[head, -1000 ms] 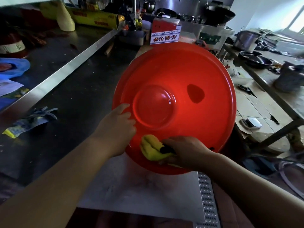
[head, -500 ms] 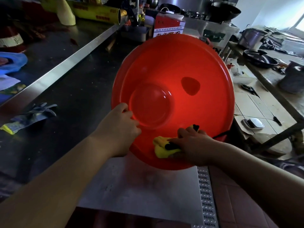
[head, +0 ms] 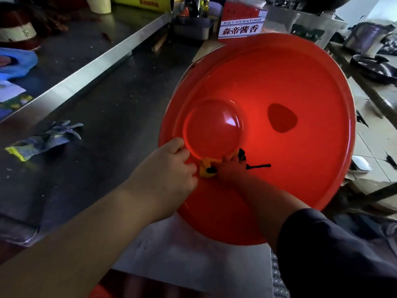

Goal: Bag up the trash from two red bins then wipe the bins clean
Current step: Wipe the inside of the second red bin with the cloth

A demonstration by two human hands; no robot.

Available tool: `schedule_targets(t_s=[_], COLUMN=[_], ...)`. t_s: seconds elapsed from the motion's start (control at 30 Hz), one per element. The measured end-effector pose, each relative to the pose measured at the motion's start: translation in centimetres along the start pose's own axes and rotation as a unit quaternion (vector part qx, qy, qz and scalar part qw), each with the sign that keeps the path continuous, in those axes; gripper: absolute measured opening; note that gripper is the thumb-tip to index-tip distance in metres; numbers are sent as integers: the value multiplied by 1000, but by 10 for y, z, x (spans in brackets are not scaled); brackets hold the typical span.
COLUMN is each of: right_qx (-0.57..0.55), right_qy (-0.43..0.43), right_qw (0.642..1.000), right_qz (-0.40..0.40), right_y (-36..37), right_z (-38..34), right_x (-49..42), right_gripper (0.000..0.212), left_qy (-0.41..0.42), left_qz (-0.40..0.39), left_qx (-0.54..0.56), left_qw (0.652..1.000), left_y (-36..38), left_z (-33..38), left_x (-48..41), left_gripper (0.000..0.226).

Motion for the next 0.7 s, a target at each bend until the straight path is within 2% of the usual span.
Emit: schedule_targets(t_s=[0.13,0.23,0.3,0.4,0.57,0.7], right_qx=[15,35,34,54,30,41], right_qy=[-37,-102,-141,-150,-117,-49], right_qw=[999,994,989,987,993,998], right_qz=[-5,7,-2,-11,10,-3], right_y=[-9,-20,-25,-27,-18,-4], right_z=[3,14,22,31,22,17], right_x=[37,91,130,166,119,39], right_gripper=[50,51,46,46,47,47], left_qy=[-3,-4,-9,-13,0,11], left_qz=[-42,-103,-93,-87,-82,-59], left_qx=[52,46,33,19,23,9], left_qw=[998,994,995,996,996,998], left_y=[0,9,10,3,6,2], left_z=[-5,-5,-7,-9,-3,3], left_x=[-1,-1,0,-3,-3,-1], left_gripper=[12,19,21,15,16,36])
Point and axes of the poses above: each hand's wrist, its own x-axis away from the middle knuckle, its own y-axis out of the palm, z = x × y, the point moved 9 cm from there along -x, towards the middle knuckle, and after that the axes turned 7 degrees about y, right-handed, at the moved point
